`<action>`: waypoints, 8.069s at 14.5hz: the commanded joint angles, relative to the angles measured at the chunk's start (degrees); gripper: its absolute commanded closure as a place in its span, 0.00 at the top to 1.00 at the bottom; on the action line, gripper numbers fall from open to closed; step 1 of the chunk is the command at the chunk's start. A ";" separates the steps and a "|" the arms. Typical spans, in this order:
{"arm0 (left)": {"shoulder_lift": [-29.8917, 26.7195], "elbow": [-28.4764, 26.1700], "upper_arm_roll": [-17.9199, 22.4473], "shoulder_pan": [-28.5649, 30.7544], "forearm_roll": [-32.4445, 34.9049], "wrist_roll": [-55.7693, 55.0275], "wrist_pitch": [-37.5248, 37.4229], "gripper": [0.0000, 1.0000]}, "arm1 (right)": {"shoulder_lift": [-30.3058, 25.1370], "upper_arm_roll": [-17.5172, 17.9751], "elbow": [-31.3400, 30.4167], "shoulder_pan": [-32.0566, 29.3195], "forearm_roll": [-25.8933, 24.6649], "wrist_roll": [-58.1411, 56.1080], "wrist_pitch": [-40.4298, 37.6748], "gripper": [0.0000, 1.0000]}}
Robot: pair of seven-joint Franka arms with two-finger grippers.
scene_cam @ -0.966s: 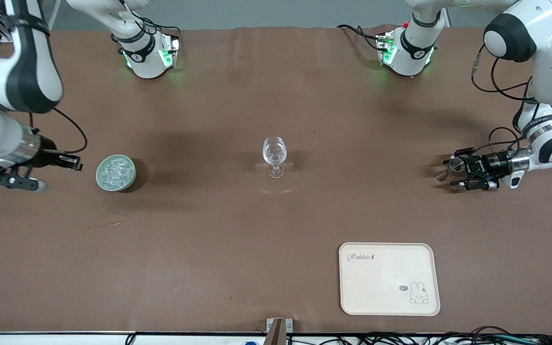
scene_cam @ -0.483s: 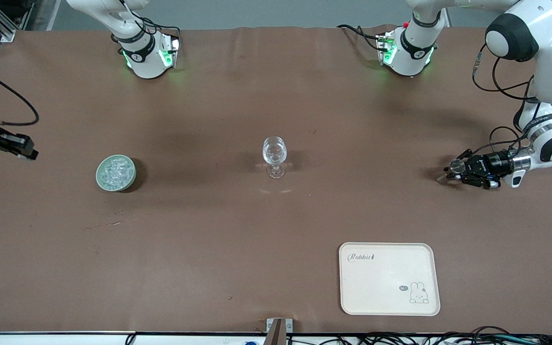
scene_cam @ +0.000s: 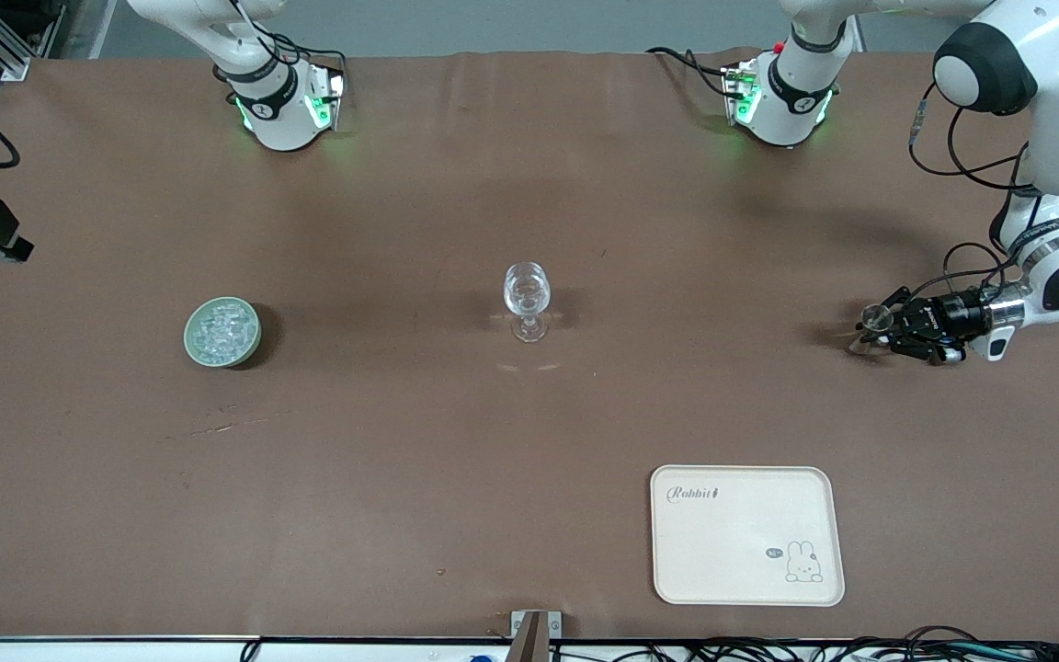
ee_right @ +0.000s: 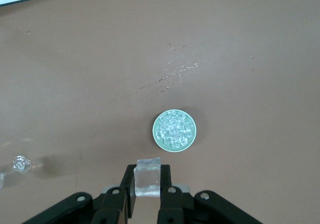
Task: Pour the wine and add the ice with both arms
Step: 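Raise the metal jigger with the left gripper, then carry the jigger with the left gripper over the wine glass, then tilt the jigger over the glass rim with the left gripper to pour, then move the jigger toward the tray while the right gripper brings ice to the glass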
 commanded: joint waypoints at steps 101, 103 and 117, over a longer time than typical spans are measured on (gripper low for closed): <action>-16.65 4.88 -64.27 -9.08 33.31 -62.82 51.44 0.00 | -1.34 3.66 -2.83 -3.67 -0.20 0.12 -2.08 0.00; -17.00 4.80 -64.00 -8.99 31.64 -61.07 51.18 0.00 | -1.34 3.66 -2.83 -3.67 -0.20 0.12 -2.25 0.00; -20.52 9.44 -42.13 -9.87 14.33 -45.24 25.87 0.00 | -1.25 4.01 -2.65 6.77 -0.28 19.24 -2.26 0.01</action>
